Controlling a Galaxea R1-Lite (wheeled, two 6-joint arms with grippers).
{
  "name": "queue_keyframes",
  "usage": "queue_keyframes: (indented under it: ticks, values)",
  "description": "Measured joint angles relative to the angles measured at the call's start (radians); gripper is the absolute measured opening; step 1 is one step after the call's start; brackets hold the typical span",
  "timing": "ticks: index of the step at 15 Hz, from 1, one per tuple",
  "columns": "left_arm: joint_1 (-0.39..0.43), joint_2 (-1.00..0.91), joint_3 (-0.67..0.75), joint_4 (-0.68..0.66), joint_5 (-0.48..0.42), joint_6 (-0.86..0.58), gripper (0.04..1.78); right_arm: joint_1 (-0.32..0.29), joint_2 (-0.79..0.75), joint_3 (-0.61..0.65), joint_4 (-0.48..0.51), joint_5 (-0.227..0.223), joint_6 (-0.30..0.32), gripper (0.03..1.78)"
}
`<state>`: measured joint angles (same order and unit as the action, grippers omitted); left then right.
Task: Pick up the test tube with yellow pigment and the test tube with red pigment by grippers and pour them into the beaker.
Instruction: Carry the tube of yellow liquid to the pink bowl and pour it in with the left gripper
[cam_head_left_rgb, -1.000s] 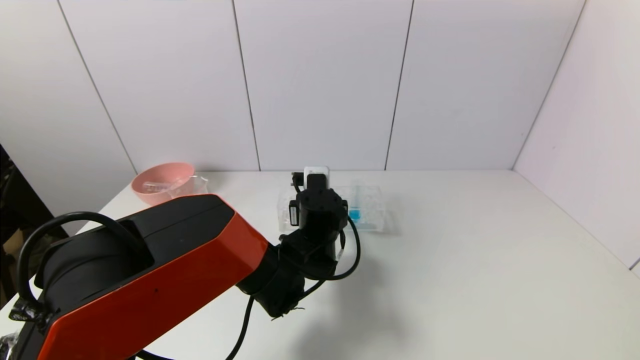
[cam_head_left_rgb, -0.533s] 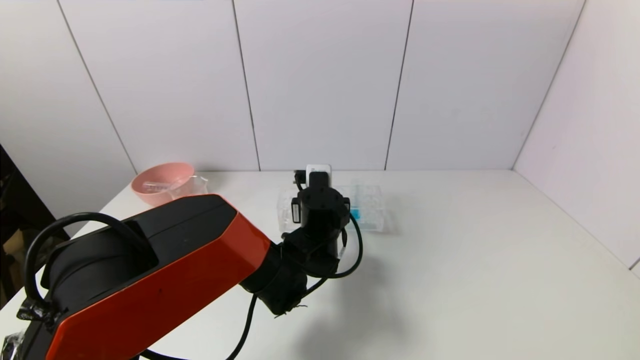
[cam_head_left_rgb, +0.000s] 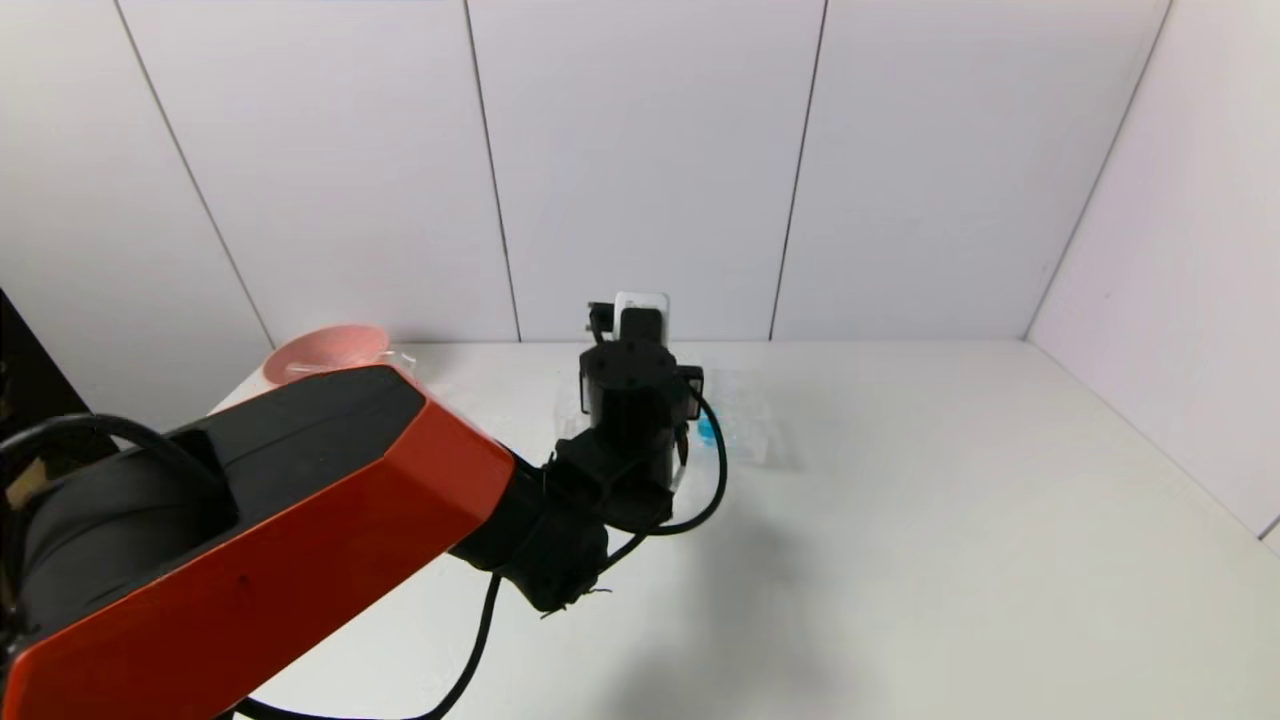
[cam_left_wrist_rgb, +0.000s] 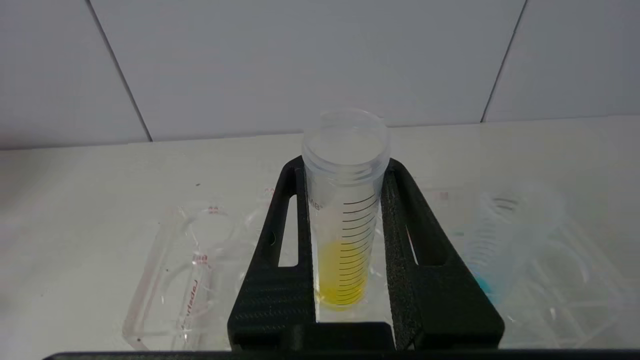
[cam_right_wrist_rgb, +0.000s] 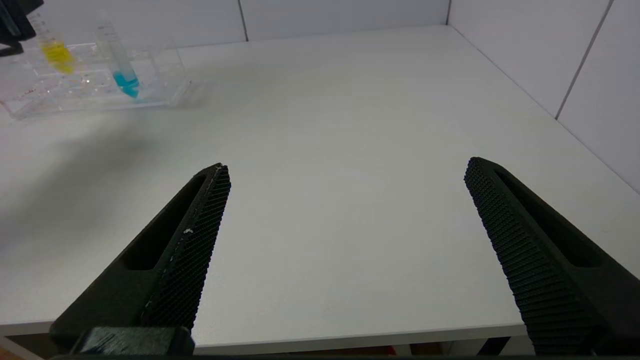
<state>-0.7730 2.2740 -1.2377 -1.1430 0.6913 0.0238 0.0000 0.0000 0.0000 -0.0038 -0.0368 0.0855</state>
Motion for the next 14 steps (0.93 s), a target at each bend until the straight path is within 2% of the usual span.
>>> queue_keyframes:
  ticks: [5,9,12,14]
  values:
    - [0.000,-0.111,-0.029,0.069,-0.019,0.026,0.42,0.000,0.000,0.000,0.000,0.000,0.000,1.71]
    - [0.012,-0.187,0.019,0.099,-0.060,0.022,0.42,0.000,0.000,0.000,0.000,0.000,0.000,1.71]
    - [0.090,-0.317,0.147,0.190,-0.200,0.003,0.42,0.000,0.000,0.000,0.000,0.000,0.000,1.71]
    - [0.201,-0.436,0.248,0.263,-0.360,-0.003,0.42,0.000,0.000,0.000,0.000,0.000,0.000,1.71]
